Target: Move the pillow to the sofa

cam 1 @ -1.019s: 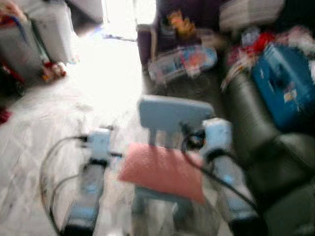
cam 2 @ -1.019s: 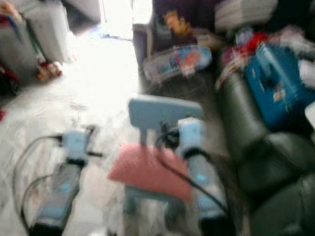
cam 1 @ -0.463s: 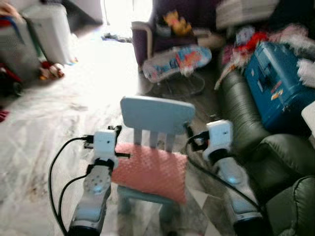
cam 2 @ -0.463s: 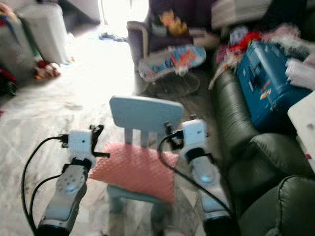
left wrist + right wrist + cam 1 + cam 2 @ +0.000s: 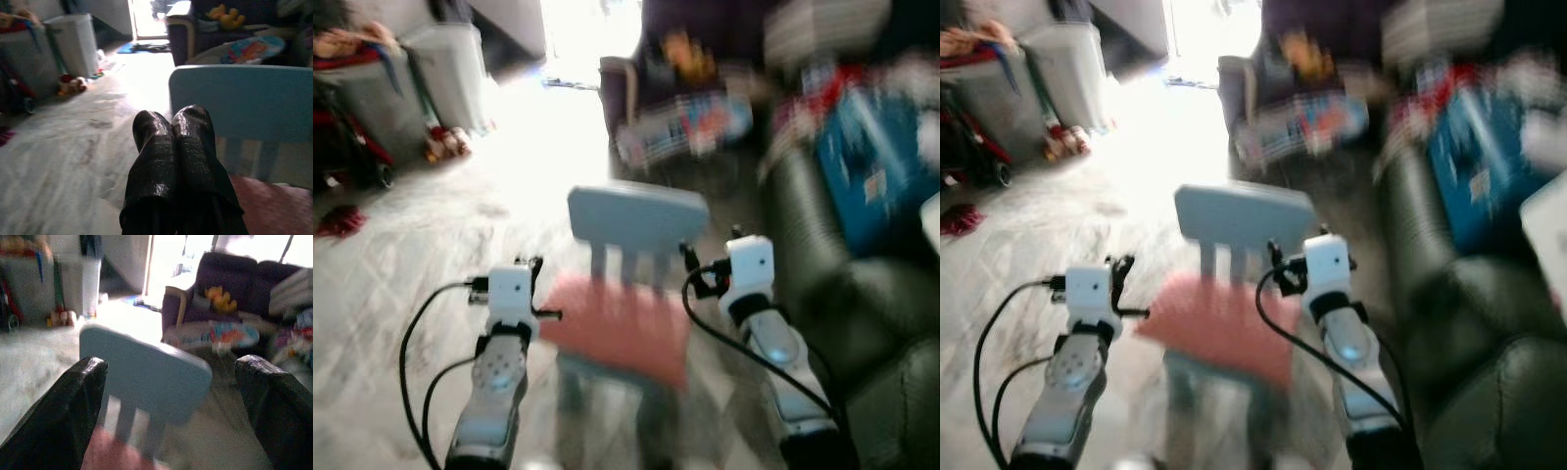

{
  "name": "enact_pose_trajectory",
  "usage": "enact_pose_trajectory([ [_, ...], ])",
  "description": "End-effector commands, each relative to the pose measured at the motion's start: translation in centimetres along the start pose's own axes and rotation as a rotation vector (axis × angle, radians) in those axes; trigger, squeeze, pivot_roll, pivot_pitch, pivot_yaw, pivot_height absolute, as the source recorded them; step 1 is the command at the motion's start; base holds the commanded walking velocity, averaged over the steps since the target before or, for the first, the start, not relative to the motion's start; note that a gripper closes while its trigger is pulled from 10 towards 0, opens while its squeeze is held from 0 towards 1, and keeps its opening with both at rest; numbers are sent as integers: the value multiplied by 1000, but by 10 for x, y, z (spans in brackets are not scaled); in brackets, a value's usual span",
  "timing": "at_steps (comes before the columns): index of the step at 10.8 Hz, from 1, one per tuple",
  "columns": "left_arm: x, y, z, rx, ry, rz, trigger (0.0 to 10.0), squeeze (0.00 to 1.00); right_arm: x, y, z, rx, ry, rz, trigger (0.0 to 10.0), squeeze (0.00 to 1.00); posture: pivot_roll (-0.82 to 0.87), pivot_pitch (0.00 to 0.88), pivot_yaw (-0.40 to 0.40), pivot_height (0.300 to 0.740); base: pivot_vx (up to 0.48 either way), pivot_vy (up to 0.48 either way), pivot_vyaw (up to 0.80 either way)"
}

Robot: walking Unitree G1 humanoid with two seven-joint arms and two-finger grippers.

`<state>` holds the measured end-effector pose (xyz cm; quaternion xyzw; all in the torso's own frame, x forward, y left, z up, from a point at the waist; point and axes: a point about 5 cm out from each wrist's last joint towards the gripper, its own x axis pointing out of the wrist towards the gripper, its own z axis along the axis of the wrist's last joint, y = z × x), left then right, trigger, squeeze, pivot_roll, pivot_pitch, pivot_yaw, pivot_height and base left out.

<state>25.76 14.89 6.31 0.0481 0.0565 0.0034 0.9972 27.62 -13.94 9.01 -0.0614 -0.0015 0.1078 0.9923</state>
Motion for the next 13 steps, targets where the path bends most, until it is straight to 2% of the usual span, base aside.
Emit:
enact_pose_trajectory([
  [1,3,-3,8,3,-33,-22,10000,0,1,-3,2,-2,-6,-7,10000,0,-24,0,-35,740,289,386,0],
  [7,4,-3,7,4,-27,-28,10000,0,-1,-2,0,-7,1,-15,10000,0,-26,0,-28,740,289,384,0],
  [12,2,-10,9,-19,-36,-60,10000,0,-1,-3,-1,-13,6,-19,10000,0,-26,0,-29,740,0,0,0],
  [13,2,-10,10,-20,-37,-65,10000,0,-1,-3,-1,-15,7,-20,10000,0,-26,0,-28,740,262,0,-556],
])
